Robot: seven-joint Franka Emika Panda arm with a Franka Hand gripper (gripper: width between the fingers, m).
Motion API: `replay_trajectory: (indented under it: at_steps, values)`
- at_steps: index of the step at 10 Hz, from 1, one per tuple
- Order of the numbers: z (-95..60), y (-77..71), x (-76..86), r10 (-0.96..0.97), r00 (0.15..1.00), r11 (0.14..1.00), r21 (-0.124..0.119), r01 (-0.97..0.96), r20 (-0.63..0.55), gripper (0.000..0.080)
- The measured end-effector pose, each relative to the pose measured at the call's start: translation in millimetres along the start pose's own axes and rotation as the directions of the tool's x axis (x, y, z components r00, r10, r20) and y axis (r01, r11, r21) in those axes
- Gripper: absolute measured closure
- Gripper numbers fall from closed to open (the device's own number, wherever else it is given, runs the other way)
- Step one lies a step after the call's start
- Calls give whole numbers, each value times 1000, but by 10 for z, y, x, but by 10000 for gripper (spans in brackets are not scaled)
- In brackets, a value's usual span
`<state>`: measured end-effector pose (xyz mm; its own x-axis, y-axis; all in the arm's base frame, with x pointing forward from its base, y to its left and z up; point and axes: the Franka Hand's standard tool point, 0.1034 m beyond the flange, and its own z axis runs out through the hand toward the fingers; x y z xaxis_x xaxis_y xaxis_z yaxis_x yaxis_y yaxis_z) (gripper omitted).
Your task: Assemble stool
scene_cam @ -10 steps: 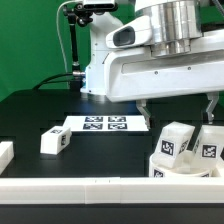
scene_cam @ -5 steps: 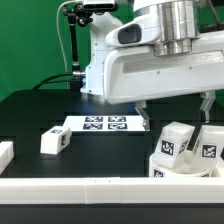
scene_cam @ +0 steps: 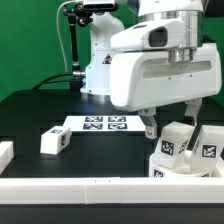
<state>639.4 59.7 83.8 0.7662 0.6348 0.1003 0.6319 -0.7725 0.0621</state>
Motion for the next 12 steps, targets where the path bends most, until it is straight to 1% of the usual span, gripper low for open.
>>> replay_trajectory:
  at_steps: [3,4,5,6,8,11,12]
  values:
    - [17,3,-13,-4,1000,1000,-2,4,5,173]
    - [18,4,-16,-3,1000,1000,-2,3,5,336]
    - [18,6,-16,-2,1000,1000,-2,2,5,336]
    - [18,8,-16,13,1000,1000,-2,-13,4,460]
    - [18,9,-18,41,999,999,-2,-41,4,460]
    - [19,8,-18,249,968,968,-2,-249,3,460]
    - [22,9,-22,338,941,941,-2,-338,1,460]
